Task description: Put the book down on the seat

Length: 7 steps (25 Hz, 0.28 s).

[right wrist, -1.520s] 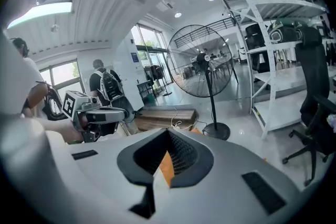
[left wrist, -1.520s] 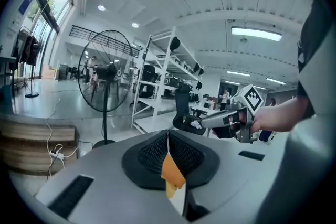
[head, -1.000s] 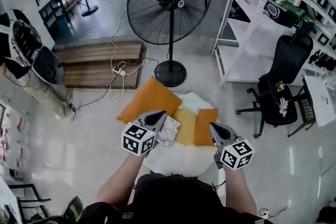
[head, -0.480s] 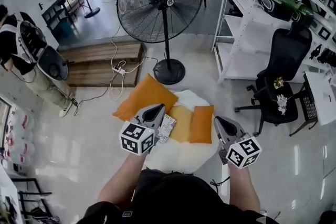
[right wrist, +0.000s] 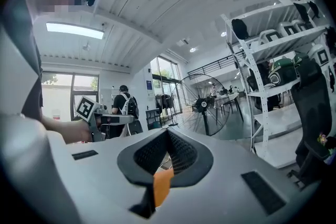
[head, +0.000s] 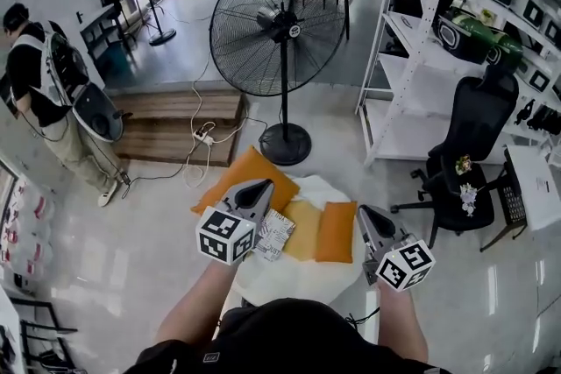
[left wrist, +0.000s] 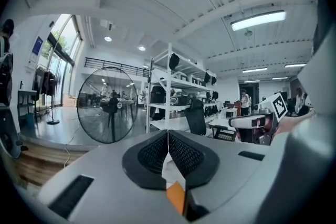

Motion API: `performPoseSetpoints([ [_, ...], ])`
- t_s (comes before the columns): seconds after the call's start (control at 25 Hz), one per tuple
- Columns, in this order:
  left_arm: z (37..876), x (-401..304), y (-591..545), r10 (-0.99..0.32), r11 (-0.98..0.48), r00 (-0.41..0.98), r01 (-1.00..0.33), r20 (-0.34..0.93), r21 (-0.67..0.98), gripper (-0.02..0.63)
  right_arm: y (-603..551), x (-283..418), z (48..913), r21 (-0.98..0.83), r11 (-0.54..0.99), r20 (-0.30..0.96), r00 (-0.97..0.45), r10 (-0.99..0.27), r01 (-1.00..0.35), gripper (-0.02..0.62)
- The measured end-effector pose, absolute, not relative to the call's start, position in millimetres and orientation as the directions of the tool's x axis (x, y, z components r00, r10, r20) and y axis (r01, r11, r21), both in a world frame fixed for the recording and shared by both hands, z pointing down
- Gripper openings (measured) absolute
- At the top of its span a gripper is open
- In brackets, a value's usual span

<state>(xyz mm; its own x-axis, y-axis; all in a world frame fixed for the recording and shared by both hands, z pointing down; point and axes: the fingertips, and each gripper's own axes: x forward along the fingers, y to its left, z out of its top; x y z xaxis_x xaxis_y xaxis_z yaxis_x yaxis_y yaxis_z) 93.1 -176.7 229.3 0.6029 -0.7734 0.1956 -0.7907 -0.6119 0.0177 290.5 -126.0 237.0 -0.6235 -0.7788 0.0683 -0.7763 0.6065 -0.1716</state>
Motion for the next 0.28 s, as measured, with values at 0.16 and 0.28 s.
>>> performPoseSetpoints([
  [0.16,222,73,-183,-0.788,-0.596,0.587,-0.803,0.185,0.008,0.005,-130,273,232,-0.161,0.616,0.069,-0.632,-0.772,-0.771,0.014],
  [0.28,221,58,-184,-0.795,-0.588,0.58,-0.809,0.181,0.007,0.005,-129,256,228,-0.142,0.636,0.065,-0.648,-0.759,-0.758,0.014],
])
